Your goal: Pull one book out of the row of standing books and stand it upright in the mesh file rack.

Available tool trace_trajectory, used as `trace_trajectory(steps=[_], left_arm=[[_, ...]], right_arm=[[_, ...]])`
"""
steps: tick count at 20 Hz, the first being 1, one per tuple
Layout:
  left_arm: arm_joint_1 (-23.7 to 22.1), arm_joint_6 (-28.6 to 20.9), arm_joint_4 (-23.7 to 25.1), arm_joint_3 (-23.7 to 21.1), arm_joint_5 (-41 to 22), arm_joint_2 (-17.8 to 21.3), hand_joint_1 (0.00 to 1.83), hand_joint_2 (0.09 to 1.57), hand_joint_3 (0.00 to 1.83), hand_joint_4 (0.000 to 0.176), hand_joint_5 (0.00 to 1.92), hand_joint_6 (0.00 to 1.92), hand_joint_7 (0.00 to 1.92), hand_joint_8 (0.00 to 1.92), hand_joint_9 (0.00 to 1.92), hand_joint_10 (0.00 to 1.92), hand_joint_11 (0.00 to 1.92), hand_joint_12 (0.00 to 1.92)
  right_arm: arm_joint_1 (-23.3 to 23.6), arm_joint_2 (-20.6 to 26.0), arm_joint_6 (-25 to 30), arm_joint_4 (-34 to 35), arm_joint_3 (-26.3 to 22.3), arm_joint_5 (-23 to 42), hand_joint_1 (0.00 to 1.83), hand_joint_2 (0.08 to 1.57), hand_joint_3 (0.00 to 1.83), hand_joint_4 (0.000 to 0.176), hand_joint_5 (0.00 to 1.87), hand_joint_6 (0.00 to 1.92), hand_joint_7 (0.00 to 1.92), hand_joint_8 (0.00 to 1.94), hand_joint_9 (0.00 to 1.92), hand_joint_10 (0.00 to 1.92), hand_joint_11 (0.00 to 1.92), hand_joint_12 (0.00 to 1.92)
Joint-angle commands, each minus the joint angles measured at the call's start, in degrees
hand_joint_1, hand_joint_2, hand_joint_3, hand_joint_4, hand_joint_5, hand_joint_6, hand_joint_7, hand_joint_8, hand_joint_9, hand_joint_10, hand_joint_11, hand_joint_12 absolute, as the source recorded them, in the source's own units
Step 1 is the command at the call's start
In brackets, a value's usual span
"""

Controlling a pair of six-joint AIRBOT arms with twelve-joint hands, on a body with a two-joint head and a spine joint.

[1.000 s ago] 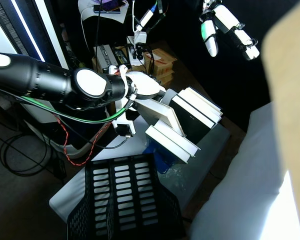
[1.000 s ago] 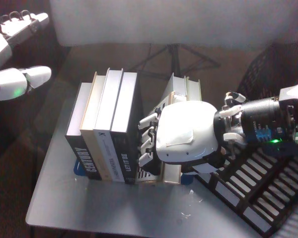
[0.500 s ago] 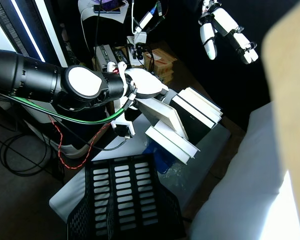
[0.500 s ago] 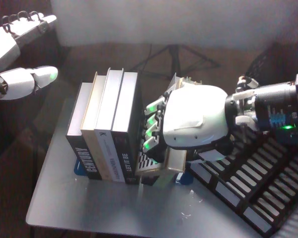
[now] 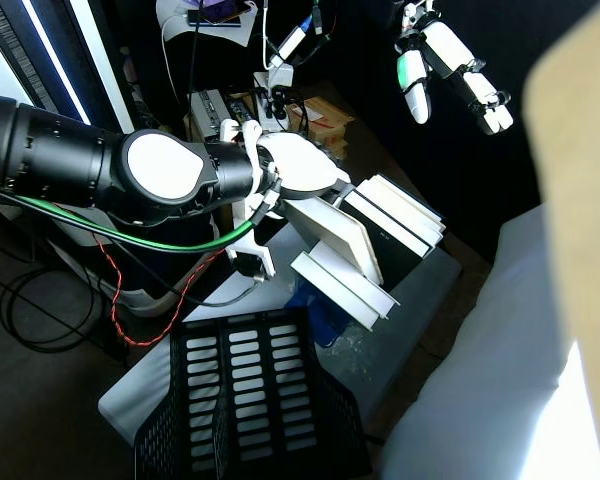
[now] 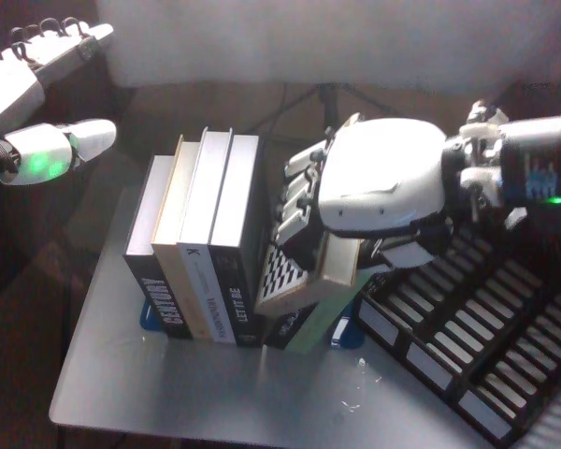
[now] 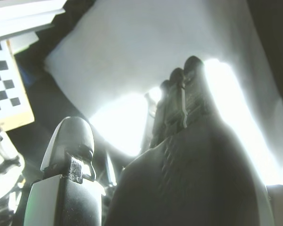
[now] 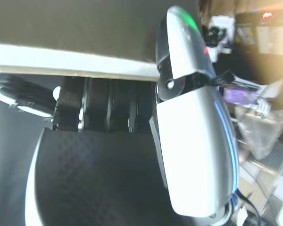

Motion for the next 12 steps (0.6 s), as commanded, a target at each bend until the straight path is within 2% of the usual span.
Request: trace_trajectory(steps=[1,3,4,5,7,8,9,11,12], left_arm=[[-0.60,-0.39,-0.93,0.46,-6.77,0.24,0.50,1.39,0.00,0.070,0.06,0.01,0.00,0.00,0.00,0.00,0.00,0.00],[-0.68,-0.39,-0.88,0.46,-6.71,0.18,0.48,1.39,0.00,0.062,0.05,0.00,0.00,0.00,0.00,0.00,0.00,0.00],[-0.75,-0.39,-0.88,0.49,-6.64,0.07,0.49,1.39,0.00,0.049,0.06,0.00,0.00,0.00,0.00,0.00,0.00,0.00],[-0.84,-0.39,-0.76,0.53,-6.59,-0.08,0.49,1.39,0.00,0.047,0.06,0.00,0.00,0.00,0.00,0.00,0.00,0.00],[-0.89,-0.41,-0.62,0.53,-6.44,-0.16,0.49,1.39,0.00,0.040,0.06,0.00,0.00,0.00,0.00,0.00,0.00,0.00],[-0.88,-0.49,-0.62,0.55,-6.43,-0.21,0.49,1.39,0.00,0.037,0.06,0.01,0.00,0.00,0.00,0.00,0.00,0.00],[-0.96,-0.51,-0.61,0.57,-6.38,-0.30,0.51,1.38,0.00,0.042,0.08,0.01,0.00,0.00,0.00,0.00,0.00,0.00],[-1.12,-0.52,-0.44,0.59,-6.22,-0.52,0.51,1.38,0.00,0.042,0.08,0.01,0.00,0.00,0.00,0.00,0.00,0.00],[-1.12,-0.58,-0.44,0.59,-6.19,-0.55,0.51,1.38,0.00,0.048,0.08,0.01,0.00,0.00,0.00,0.00,0.01,0.00]], right_arm=[[0.84,1.97,-0.08,1.74,0.76,-1.94,1.35,1.19,0.00,0.000,0.81,1.22,0.81,1.18,0.76,1.49,0.55,1.66],[1.62,2.71,-0.08,2.29,0.69,-1.72,1.35,1.19,0.00,0.000,0.78,1.24,0.80,1.19,0.80,1.49,0.60,1.67],[2.16,3.30,-0.07,2.72,0.64,-1.62,1.35,1.21,0.00,0.000,0.76,1.21,0.77,1.27,0.78,1.54,0.62,1.75],[2.82,4.06,-0.07,3.01,0.63,-1.51,1.35,1.21,0.00,0.000,0.76,1.20,0.76,1.29,0.78,1.55,0.62,1.76],[3.48,4.63,-0.07,3.15,0.49,-1.39,1.35,1.20,0.00,0.000,0.78,1.18,0.80,1.24,0.79,1.52,0.59,1.76],[3.81,4.85,-0.07,3.14,0.30,-1.26,1.35,1.20,0.00,0.000,0.80,1.11,0.81,1.28,0.75,1.57,0.50,1.86],[4.22,5.14,-0.09,3.05,0.09,-1.20,1.36,1.18,0.00,0.000,0.83,1.10,0.86,1.21,0.77,1.52,0.47,1.83],[5.79,6.15,-0.09,2.65,-0.41,-1.19,1.35,1.19,0.00,0.000,0.83,1.14,0.82,1.24,0.75,1.52,0.45,1.84],[6.38,6.52,-0.09,2.53,-0.53,-1.19,1.35,1.20,0.00,0.000,0.84,1.15,0.79,1.27,0.72,1.55,0.43,1.85]])
